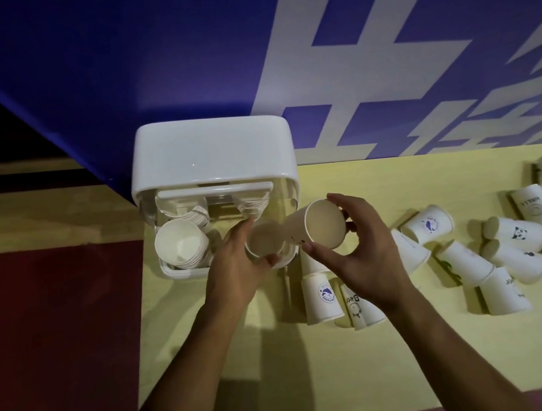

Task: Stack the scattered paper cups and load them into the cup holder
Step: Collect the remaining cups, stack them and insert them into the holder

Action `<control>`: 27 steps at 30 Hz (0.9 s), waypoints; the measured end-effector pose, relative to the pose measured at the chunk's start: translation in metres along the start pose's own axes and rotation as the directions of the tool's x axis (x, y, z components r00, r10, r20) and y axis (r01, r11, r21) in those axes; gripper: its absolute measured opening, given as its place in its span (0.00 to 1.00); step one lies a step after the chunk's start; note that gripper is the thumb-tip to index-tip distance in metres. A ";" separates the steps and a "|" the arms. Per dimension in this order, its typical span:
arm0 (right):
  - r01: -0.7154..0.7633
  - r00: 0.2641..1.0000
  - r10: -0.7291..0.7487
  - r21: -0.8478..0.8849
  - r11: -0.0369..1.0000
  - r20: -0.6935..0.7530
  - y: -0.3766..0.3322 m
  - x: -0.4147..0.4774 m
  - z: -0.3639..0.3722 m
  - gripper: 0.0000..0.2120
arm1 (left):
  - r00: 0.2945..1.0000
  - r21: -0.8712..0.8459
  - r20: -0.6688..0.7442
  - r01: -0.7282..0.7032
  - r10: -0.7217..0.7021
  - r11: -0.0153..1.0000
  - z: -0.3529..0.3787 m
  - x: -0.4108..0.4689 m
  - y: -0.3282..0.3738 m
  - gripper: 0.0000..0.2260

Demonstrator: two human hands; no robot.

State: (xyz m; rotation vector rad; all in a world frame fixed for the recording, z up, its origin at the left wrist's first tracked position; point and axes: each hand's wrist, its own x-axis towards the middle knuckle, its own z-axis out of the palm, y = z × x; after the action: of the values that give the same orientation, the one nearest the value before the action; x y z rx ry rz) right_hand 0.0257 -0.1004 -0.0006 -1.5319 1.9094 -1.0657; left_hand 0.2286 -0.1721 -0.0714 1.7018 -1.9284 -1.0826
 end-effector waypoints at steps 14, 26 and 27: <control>0.081 0.988 -0.073 -0.056 0.995 0.134 0.000 0.016 0.066 0.36 | 0.988 -0.408 -0.023 0.127 -0.150 0.904 -0.026 -0.016 0.015 0.17; -0.035 0.971 0.057 -0.099 0.995 0.230 0.031 0.004 0.086 0.36 | 0.998 -0.243 0.007 0.066 -0.066 0.968 -0.013 -0.008 0.004 0.19; -0.065 0.967 0.088 -0.101 0.993 0.239 0.031 0.003 0.085 0.36 | 0.998 -0.232 0.010 0.059 -0.058 0.971 -0.013 -0.007 0.001 0.19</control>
State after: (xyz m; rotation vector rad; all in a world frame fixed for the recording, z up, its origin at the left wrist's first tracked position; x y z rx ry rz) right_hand 0.0709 -0.1243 -0.0751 -1.5464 1.8524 -0.7276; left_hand 0.2380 -0.1690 -0.0607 1.6365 -1.6858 -1.2777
